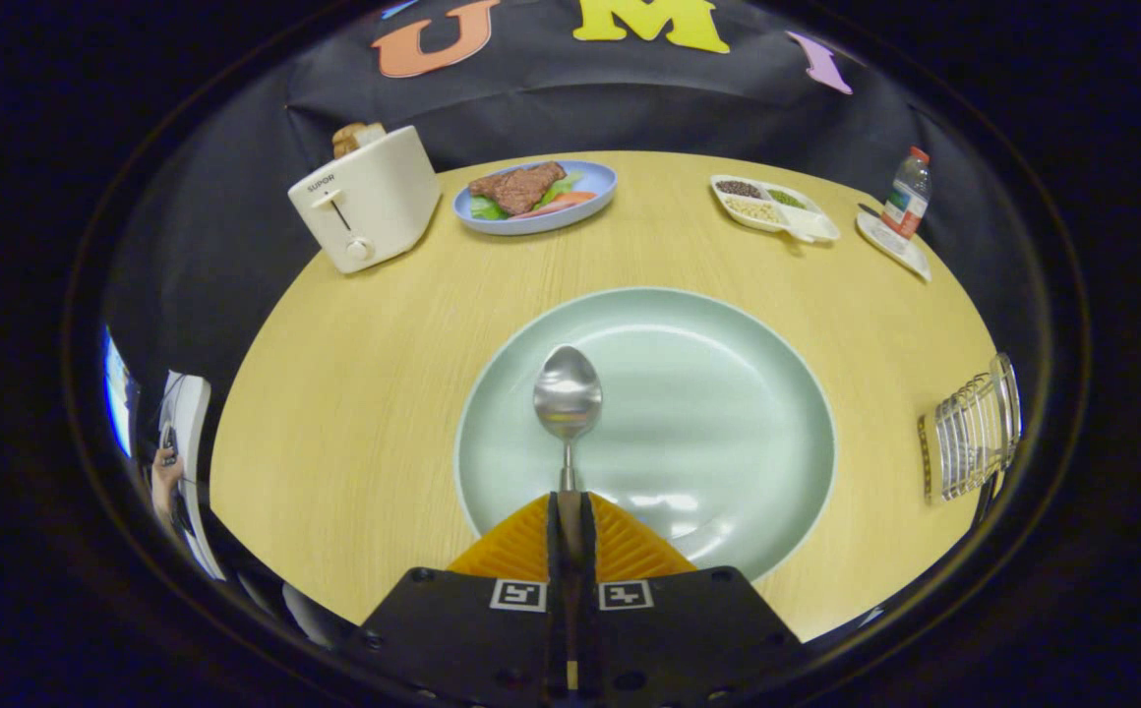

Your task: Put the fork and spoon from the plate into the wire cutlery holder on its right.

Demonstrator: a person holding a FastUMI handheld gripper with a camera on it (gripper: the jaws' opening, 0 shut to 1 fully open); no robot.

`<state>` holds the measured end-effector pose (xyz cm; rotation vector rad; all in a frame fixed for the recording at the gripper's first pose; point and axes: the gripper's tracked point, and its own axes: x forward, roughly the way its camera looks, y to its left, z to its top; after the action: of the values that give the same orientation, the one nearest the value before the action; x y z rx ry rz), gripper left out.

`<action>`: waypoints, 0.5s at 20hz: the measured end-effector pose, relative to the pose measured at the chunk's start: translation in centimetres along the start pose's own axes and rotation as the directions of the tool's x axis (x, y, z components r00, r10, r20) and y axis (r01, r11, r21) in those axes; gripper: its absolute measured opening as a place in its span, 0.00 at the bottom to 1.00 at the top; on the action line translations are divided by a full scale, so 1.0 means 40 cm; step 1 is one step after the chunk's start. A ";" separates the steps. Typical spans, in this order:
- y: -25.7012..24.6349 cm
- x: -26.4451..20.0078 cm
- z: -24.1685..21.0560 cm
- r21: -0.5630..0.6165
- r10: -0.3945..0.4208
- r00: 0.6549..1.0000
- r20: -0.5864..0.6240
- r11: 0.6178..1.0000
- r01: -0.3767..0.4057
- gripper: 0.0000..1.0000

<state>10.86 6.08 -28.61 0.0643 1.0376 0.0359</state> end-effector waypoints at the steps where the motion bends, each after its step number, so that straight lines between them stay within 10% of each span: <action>1: -0.003 -0.008 0.005 0.001 0.007 1.000 0.011 1.000 -0.007 0.05; 10: -0.053 -0.127 0.048 -0.019 0.073 0.989 0.132 0.997 -0.071 0.05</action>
<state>9.93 3.57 -23.44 0.0901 0.9016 0.1035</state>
